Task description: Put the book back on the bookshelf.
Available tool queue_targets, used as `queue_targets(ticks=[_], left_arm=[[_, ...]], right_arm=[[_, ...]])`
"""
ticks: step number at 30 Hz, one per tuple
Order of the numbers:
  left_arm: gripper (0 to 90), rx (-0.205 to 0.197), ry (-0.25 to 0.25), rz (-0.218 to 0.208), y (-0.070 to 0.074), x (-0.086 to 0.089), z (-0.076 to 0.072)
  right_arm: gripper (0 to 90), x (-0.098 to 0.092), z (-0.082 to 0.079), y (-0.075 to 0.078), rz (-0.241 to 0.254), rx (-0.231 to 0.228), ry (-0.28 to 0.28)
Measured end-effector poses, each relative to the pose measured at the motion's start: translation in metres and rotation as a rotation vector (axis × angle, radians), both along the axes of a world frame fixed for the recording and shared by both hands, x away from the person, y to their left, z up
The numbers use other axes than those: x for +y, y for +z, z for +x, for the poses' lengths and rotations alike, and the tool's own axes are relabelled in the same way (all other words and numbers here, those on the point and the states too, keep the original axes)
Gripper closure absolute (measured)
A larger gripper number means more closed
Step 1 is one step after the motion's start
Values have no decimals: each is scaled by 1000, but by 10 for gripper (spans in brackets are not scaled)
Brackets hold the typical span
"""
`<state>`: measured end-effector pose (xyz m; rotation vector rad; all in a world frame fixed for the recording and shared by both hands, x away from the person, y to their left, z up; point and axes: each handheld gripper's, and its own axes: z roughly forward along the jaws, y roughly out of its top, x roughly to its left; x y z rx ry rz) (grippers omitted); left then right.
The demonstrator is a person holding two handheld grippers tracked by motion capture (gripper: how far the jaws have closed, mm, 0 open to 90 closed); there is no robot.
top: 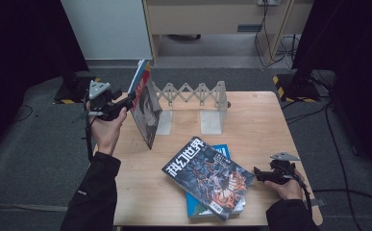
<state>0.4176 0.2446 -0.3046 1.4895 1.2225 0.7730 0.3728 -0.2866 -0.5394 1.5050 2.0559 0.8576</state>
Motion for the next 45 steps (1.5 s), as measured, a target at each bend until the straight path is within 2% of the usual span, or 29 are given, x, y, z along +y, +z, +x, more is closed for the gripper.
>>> queue_targets(ticks=[7, 17, 20, 22, 25, 31, 32, 34, 37, 39, 45], left_arm=[[414, -18, -37, -9, -11, 10, -23], [379, 4, -61, -4, -33, 13, -45], [366, 26, -75, 0, -42, 15, -51], [362, 32, -76, 14, -49, 15, -55], [355, 60, -95, 13, -62, 16, -59], [351, 100, -117, 52, -84, 13, -63], [350, 113, -123, 61, -88, 11, -63], [348, 126, -142, 48, -94, 8, -63], [344, 147, -154, 74, -104, 3, -63], [342, 151, -172, 84, -110, 2, -62], [321, 190, -228, 65, -131, -3, -62]], right_arm=[[15, 0, 0, 0, 0, 3, -3], [14, 0, 0, 0, 1, 4, -2], [19, 0, 0, 0, 3, 6, -4], [38, -1, 0, 0, 4, -3, -12], [81, -1, -1, 2, 8, 0, -28], [152, -3, -2, 5, 0, 7, -43], [157, -3, -2, 5, -1, 9, -41], [157, -3, -2, 6, 3, 15, -42], [168, -3, -3, 7, 8, 22, -38], [174, -3, -3, 9, 8, 15, -39], [175, -4, -7, 20, 23, -31, -36]])
